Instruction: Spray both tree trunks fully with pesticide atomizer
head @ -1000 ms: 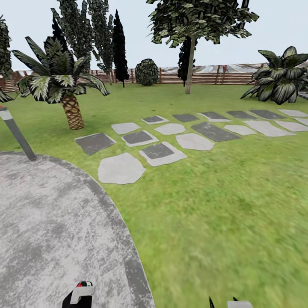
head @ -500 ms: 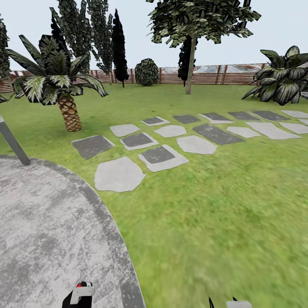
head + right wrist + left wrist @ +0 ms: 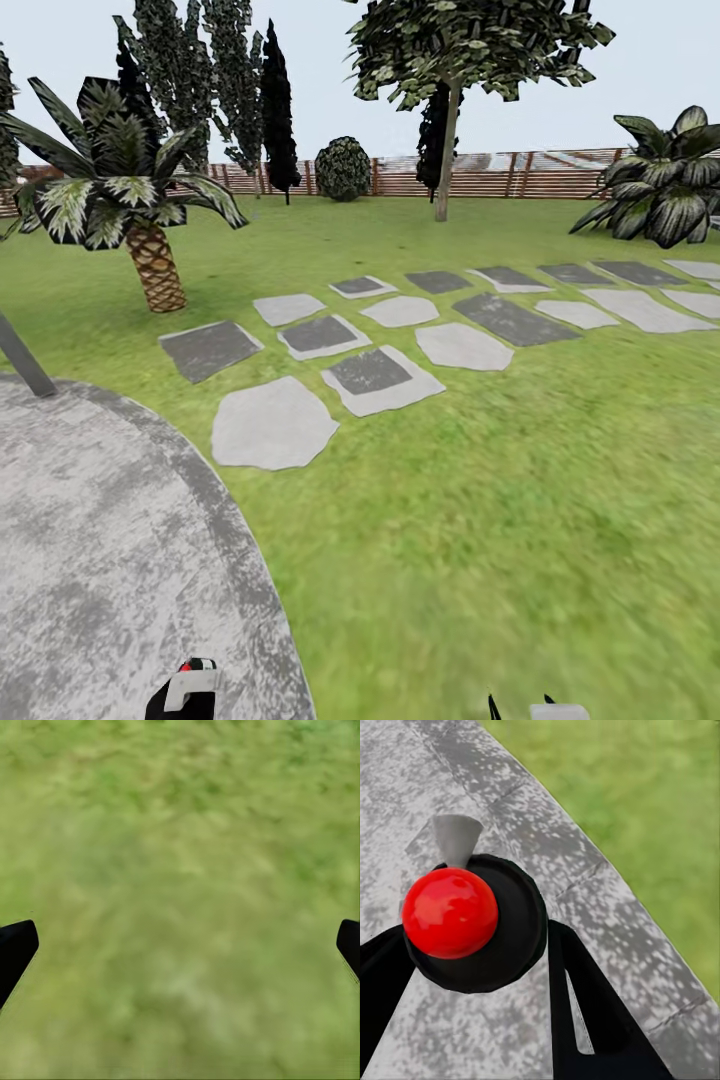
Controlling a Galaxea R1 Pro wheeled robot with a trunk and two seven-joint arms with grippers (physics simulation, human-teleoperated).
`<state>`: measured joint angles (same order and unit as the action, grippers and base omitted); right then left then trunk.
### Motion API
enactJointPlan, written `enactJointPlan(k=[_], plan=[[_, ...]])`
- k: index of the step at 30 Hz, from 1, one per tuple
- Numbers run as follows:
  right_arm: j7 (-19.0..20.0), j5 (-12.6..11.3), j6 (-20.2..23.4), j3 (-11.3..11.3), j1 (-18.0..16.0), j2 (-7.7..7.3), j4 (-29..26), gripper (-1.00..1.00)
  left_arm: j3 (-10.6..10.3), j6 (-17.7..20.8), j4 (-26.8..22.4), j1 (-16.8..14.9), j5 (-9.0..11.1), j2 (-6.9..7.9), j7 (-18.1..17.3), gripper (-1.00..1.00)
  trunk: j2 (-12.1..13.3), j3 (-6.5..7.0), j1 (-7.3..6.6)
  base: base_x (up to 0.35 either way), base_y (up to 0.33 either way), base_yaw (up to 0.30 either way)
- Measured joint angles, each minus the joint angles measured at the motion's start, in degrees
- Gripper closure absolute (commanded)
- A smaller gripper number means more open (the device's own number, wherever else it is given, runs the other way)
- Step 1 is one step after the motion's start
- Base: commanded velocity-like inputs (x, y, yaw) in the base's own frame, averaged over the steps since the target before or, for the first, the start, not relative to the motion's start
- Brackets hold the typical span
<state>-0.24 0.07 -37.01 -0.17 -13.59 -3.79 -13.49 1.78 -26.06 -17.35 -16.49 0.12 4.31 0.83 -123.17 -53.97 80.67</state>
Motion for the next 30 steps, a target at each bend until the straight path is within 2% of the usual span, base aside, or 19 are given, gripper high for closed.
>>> enactJointPlan(k=[11,22,30], plan=[[0.0,0.0,0.0,0.0,0.0,0.01,0.0,-1.0,0.0,0.0,0.0,0.0,0.0,0.0,0.0,1.0,0.0,0.0,0.0,0.338,0.0,-0.011],[0.0,0.0,0.0,0.0,0.0,0.0,0.0,-1.0,0.0,0.0,-0.1,0.0,0.0,-0.01,0.0,1.0,0.0,0.0,0.0,0.338,0.0,-0.261],[0.0,0.0,0.0,0.1,0.0,0.01,0.0,-1.0,0.0,0.0,-0.1,0.0,0.0,0.0,0.0,1.0,0.0,0.0,0.0,0.338,0.0,-0.046]])
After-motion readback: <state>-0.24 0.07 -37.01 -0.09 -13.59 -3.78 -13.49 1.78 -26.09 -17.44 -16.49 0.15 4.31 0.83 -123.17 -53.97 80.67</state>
